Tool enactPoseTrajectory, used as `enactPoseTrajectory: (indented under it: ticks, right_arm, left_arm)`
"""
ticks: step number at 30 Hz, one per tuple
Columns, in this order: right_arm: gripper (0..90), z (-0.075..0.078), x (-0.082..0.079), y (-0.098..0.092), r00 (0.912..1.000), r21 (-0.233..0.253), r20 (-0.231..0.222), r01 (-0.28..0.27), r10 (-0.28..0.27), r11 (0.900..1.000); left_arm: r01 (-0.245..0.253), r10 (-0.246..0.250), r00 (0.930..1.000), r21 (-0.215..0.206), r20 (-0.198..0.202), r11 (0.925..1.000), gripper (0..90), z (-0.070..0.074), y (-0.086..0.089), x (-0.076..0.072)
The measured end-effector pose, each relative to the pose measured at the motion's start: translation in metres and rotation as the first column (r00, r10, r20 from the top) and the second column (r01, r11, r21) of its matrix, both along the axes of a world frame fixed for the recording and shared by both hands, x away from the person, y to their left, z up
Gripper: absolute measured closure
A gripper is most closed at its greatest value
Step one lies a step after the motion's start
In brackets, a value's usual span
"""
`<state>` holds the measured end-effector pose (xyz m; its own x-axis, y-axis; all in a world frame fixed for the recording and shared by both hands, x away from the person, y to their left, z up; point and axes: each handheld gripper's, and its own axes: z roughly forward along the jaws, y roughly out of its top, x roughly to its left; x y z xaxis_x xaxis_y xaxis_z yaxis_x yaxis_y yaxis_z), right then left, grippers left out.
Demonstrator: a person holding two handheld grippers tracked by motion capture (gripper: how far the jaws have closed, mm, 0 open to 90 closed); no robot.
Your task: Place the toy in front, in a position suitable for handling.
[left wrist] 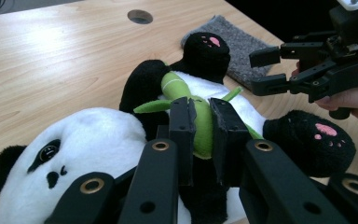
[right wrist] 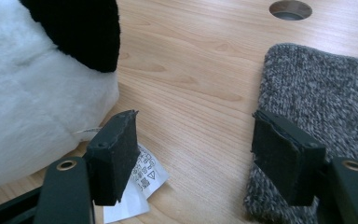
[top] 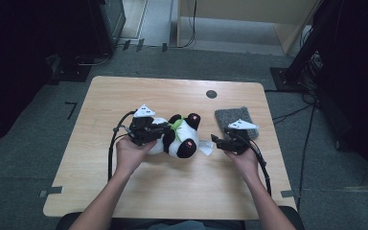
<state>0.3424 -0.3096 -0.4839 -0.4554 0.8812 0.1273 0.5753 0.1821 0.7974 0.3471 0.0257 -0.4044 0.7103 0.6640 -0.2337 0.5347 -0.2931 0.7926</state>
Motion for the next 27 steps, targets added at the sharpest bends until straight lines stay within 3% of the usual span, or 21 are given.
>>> enactPoseTrajectory:
  ticks: [6,15,16,18,20,22,27]
  right_arm:
    - [32.9,0.006,-0.002,-0.002,0.9991,0.001,0.028,0.033,-0.033,0.999]
    - [37.8,0.0,0.006,0.001,0.9996,-0.004,0.011,0.028,-0.028,1.0]
    - [37.5,-0.001,0.008,0.002,0.9997,-0.01,-0.01,0.02,-0.021,1.0]
    - [36.4,0.0,0.012,0.003,0.9994,-0.013,-0.033,0.01,-0.011,1.0]
    - [36.6,0.0,0.013,0.003,0.9995,-0.011,-0.029,0.01,-0.01,1.0]
    - [37.2,0.001,0.015,0.002,0.9996,-0.008,-0.025,0.016,-0.016,1.0]
    - [38.6,0.004,0.018,-0.004,0.9994,-0.025,0.001,0.035,-0.035,0.999]
  left_arm:
    - [0.016,-0.017,0.9997,-0.047,-0.016,0.9988,79.9,-0.011,0.007,-0.002]
    - [0.034,-0.034,0.9994,-0.011,0.005,0.9994,74.7,-0.015,0.009,-0.007]
    - [0.037,-0.037,0.9993,0.012,0.01,0.9993,67.3,-0.016,0.006,-0.008]
    - [0.045,-0.046,0.9987,0.028,0.025,0.9986,61.6,-0.017,0.003,-0.01]
    - [0.045,-0.046,0.9986,0.025,0.027,0.9987,59.6,-0.017,0.002,-0.01]
    - [0.049,-0.049,0.9983,0.017,0.03,0.9987,50.7,-0.017,0.002,-0.01]
    - [0.05,-0.05,0.9979,-0.002,0.04,0.9987,39.1,-0.016,0.007,-0.01]
